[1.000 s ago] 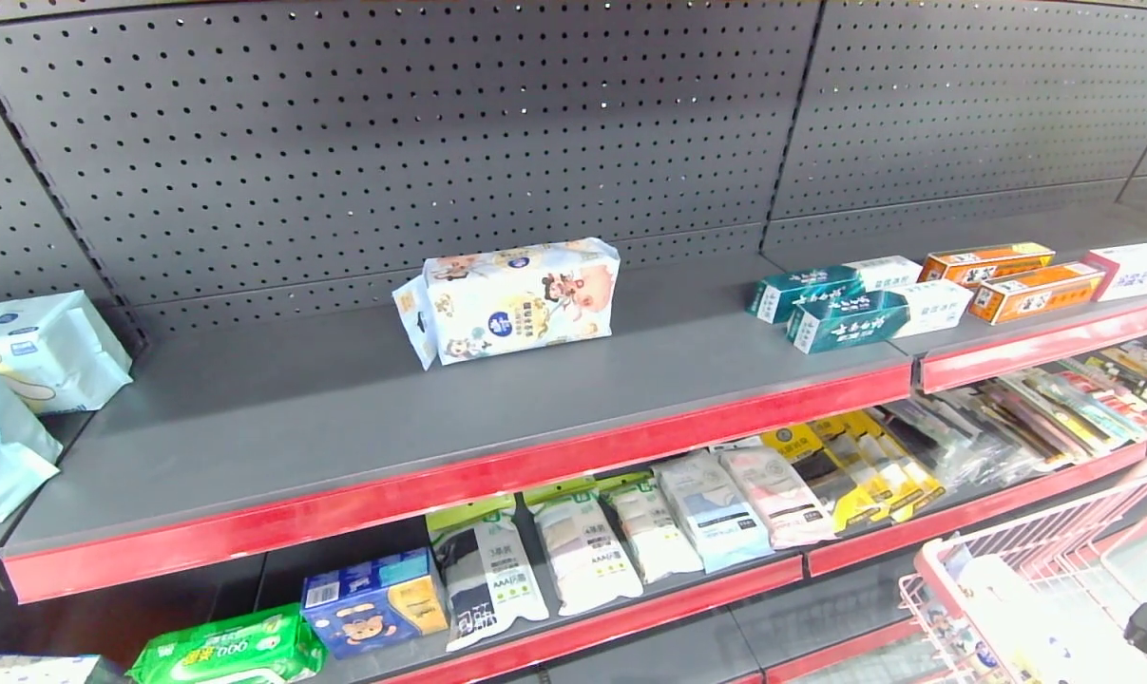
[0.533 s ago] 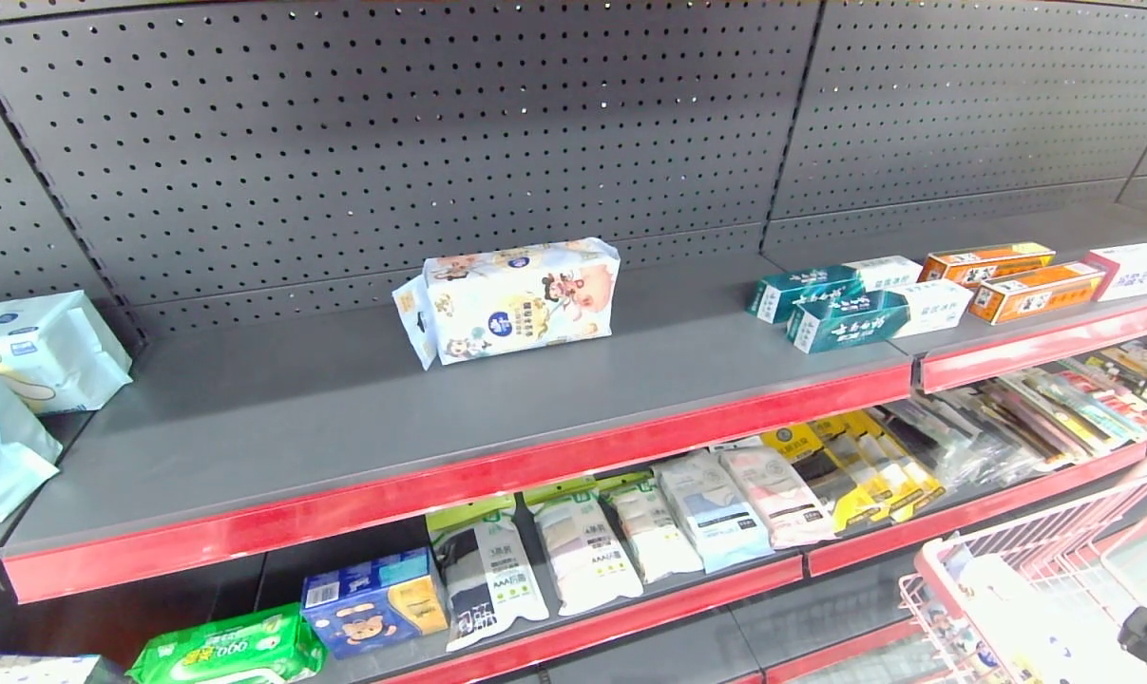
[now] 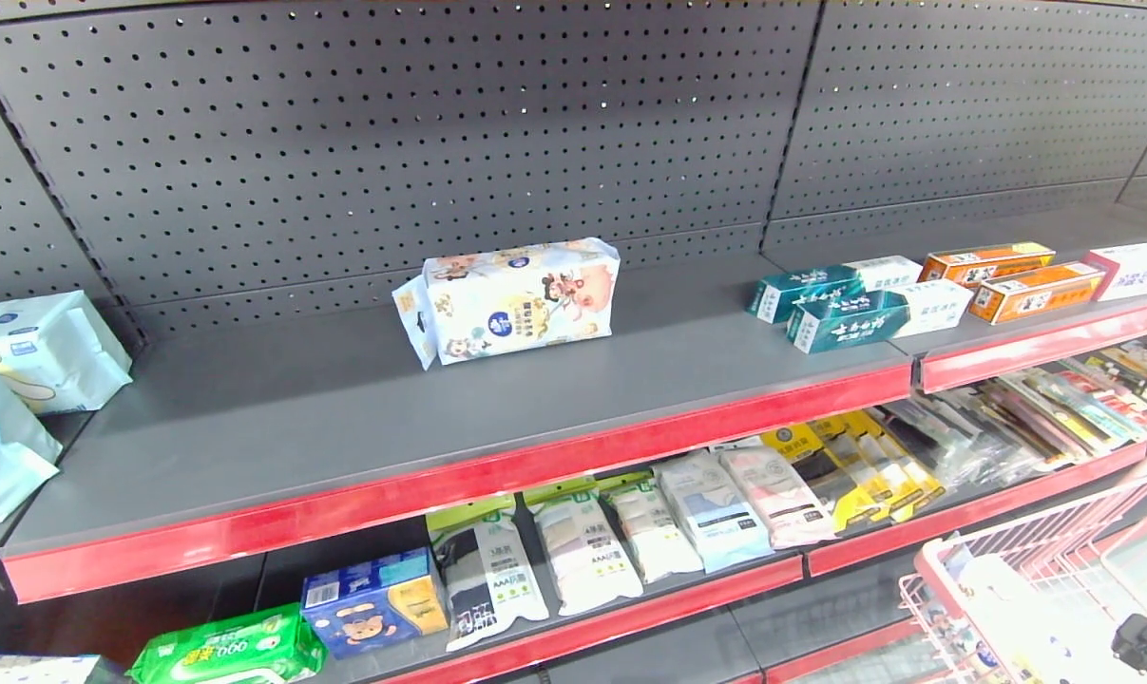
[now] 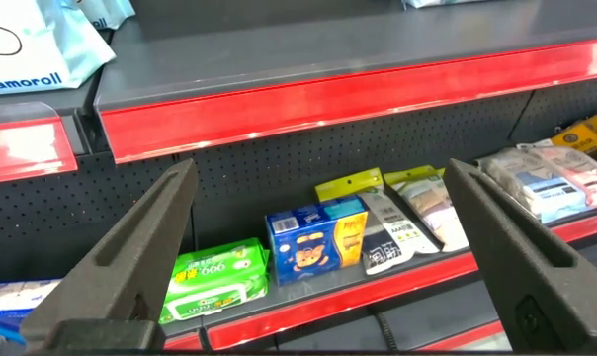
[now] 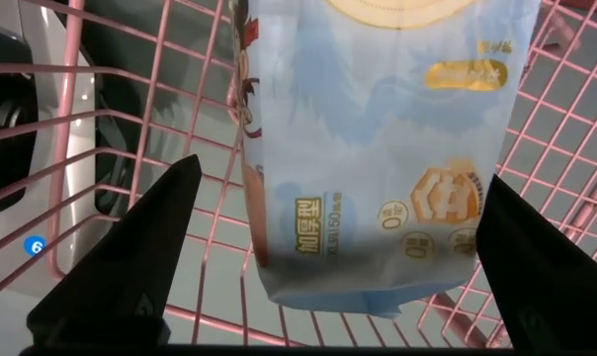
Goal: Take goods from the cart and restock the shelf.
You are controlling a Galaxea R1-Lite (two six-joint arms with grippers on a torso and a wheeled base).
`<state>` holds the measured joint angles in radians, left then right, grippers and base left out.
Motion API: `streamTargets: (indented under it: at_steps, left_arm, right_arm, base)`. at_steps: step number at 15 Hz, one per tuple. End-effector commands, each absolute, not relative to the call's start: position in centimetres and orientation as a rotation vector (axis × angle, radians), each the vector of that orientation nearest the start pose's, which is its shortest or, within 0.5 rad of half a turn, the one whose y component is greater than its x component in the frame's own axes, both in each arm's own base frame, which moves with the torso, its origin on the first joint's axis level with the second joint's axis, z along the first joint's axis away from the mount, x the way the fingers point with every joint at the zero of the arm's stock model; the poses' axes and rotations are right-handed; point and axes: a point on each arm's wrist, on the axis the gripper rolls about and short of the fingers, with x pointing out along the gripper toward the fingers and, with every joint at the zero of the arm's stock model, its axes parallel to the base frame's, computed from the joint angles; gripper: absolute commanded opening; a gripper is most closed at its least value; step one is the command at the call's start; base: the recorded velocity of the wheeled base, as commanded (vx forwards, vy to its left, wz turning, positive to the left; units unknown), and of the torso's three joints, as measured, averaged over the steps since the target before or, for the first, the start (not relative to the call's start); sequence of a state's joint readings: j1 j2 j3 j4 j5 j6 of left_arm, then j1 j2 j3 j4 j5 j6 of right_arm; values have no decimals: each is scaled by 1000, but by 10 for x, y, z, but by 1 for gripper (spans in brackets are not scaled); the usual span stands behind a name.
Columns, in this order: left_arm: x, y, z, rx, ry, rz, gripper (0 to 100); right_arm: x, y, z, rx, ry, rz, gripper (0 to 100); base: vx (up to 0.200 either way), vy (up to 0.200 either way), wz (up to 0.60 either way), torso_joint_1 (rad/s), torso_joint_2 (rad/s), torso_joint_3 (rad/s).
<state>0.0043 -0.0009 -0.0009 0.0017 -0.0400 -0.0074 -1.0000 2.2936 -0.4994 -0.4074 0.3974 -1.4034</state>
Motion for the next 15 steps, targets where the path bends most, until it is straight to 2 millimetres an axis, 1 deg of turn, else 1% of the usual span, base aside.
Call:
streamTargets:
  at_steps: [1, 8, 9, 15]
  left_arm:
    - [-23, -1, 76, -8, 0, -35, 100]
    - [-23, -1, 75, -8, 2, -35, 100]
    - [-23, -1, 75, -8, 2, -35, 100]
    - [-23, -1, 75, -8, 0, -35, 100]
  right_arm:
    - [143, -206, -62, -338, 1108, 303, 100]
    - [143, -206, -62, -332, 1108, 300, 100]
    - [142, -206, -62, -331, 1108, 300, 0]
    - [143, -206, -62, -333, 1107, 300, 0]
  base:
    - [0, 0, 0, 0, 0, 0]
    - [0, 0, 0, 0, 0, 0]
    - [0, 0, 0, 0, 0, 0]
    - [0, 0, 0, 0, 0, 0]
